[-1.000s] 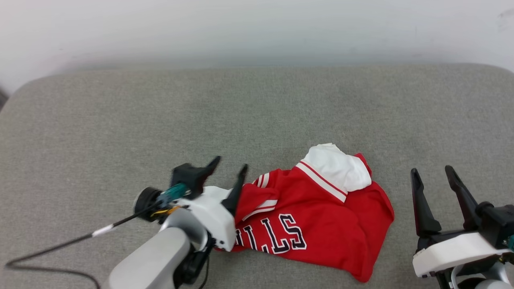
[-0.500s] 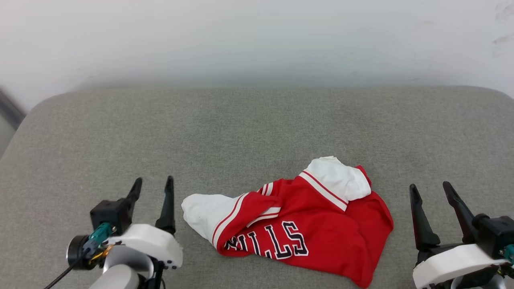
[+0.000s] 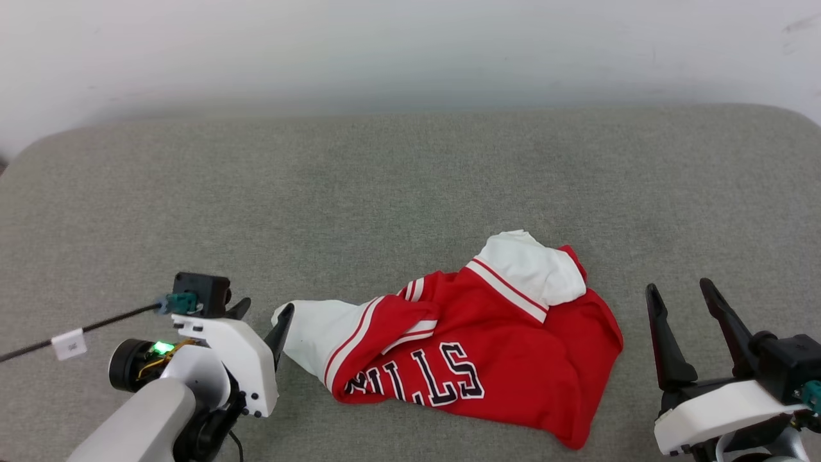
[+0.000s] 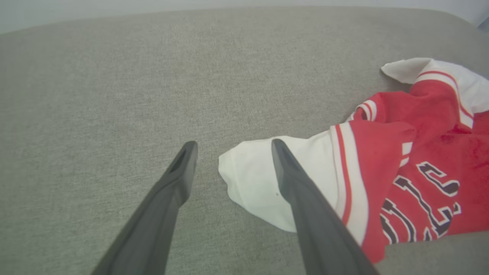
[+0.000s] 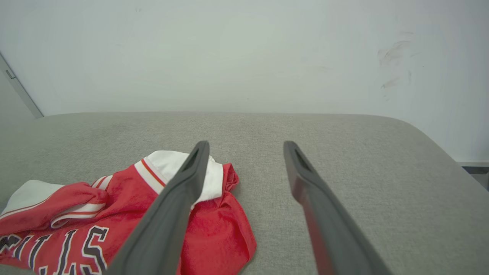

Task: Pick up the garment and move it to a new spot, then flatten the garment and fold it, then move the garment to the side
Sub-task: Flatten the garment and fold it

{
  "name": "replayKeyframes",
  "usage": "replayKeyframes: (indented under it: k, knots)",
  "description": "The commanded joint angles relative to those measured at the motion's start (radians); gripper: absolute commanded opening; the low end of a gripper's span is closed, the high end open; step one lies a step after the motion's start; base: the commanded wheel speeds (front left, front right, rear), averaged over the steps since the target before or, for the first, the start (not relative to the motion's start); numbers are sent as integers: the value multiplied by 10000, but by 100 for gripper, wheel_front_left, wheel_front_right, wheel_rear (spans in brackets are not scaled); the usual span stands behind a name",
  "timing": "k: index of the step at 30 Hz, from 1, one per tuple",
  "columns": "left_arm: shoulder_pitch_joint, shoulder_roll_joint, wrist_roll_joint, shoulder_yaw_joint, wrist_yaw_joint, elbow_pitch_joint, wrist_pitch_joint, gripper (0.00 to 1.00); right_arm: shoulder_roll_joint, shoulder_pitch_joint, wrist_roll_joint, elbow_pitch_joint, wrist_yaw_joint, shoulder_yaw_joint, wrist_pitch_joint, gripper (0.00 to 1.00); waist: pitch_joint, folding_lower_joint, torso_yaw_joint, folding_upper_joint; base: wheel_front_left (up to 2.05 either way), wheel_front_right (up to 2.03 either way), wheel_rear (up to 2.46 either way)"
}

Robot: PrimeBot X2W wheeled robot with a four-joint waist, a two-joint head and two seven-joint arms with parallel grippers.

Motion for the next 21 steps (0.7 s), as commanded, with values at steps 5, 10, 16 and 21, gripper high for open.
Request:
replayKeyframes:
  k: [5,10,16,21]
  knots:
    - [-891,15,-449,-436,-682,953,1803,100,6,-334,76,88,-7,64,-138,100,631,0,-346,-1,0,0,0]
    - [-1312,4,-786,-852,-1029,1916,3402,100,6,-514,155,263,-7,102,-257,100,897,0,-557,-1,0,0,0]
    - [-1334,-184,-853,-974,-1070,2357,3626,0,6,-573,211,417,-7,10,-386,100,984,0,-606,-1,0,0,0]
    - [-1150,84,-711,-190,-339,2003,2013,0,6,-531,237,491,-5,-115,-439,100,914,0,-407,-1,0,0,0]
